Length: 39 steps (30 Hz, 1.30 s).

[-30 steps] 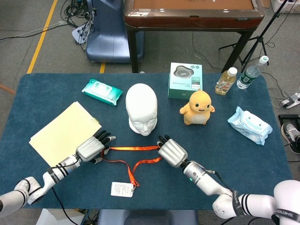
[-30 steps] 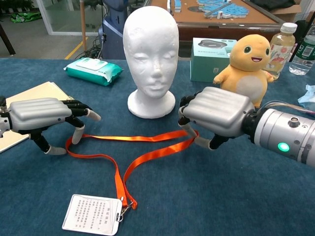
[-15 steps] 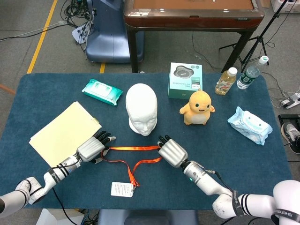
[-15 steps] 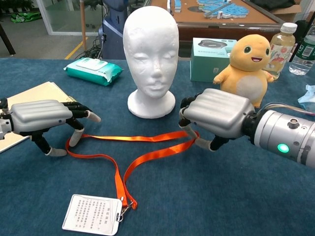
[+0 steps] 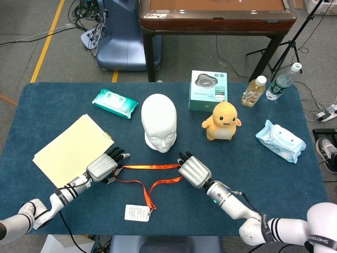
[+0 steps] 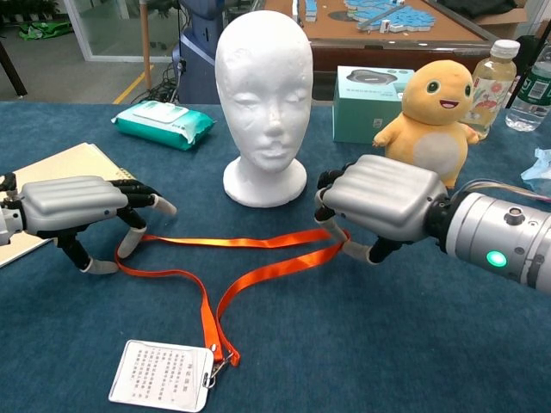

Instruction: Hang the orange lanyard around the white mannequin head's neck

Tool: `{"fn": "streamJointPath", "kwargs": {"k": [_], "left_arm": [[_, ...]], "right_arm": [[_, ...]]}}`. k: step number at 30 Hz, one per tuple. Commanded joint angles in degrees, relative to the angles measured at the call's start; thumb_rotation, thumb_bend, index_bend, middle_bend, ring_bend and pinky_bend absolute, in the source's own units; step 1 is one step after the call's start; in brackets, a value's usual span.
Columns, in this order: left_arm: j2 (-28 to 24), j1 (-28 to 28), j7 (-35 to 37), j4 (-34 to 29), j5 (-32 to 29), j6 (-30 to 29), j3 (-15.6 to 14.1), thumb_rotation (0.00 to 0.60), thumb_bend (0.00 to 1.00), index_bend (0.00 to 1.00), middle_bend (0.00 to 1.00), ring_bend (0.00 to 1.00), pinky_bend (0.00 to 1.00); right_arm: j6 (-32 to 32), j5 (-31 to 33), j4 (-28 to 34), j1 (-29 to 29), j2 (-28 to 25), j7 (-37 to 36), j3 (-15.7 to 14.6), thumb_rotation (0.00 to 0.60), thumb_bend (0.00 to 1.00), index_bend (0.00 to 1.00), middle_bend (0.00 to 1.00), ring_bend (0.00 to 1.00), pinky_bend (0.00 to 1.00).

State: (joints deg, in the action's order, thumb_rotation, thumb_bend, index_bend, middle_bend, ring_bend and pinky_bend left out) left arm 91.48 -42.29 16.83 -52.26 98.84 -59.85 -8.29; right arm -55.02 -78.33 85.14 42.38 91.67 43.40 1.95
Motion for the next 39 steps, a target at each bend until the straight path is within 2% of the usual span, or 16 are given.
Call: {"fn": "streamJointPath", "kwargs": {"k": [1,7,14,23,29,39], "left_arm": [[0.01,0.03,0.06,-0.04,-0.07,-0.03,0.02,0.6,0.28,0.61,0.1,0.03,0.01],[0.15,0.09,0.76,0.0,-0.15,-0.28,0.01,0.6,0.32,0.63,0.1,0.03,0.01],[0.02,0.04,1.24,-0.26,-0.23,-0.47,0.06,0.6,0.32,0.65,0.12,0.04,0.01],[-2.91,1.03,1.41,-3.57,-0.54,-3.0,0.37,0.6,0.32,0.65,0.12,0.04,0.01],[-7.16,2.7,-0.08,-9.54,-0.58,-7.59,1.23,0.6,0.32,0.64,0.13,0.04,0.01],[-18.0,4.44,-6.94,-26.14,0.15,-14.41,3.9,0.6,0.32,0.64,0.13,0.04,0.01]], "right_arm": [[-0.01,-0.03,-0.02,0.02,0.04,-0.04,0.01,0.6,0.45,0.62,0.35,0.15,0.25],[-0.02,-0.06,0.01,0.03,0.05,-0.04,-0.02,0.6,0.45,0.62,0.35,0.15,0.25],[0.01,0.11,0.02,0.01,-0.01,-0.06,0.0,0.6,0.45,0.62,0.35,0.15,0.25],[-0.9,-1.3,1.09,-0.19,-0.99,-1.2,-0.17,0.6,0.45,0.62,0.35,0.15,0.25],[-3.58,-5.4,3.53,-0.78,-2.48,-2.42,-0.98,0.6,0.45,0.62,0.35,0.15,0.24],[-11.32,-14.07,8.46,-1.87,-5.5,-4.06,0.15,0.6,0.45,0.63,0.35,0.15,0.24]]}}
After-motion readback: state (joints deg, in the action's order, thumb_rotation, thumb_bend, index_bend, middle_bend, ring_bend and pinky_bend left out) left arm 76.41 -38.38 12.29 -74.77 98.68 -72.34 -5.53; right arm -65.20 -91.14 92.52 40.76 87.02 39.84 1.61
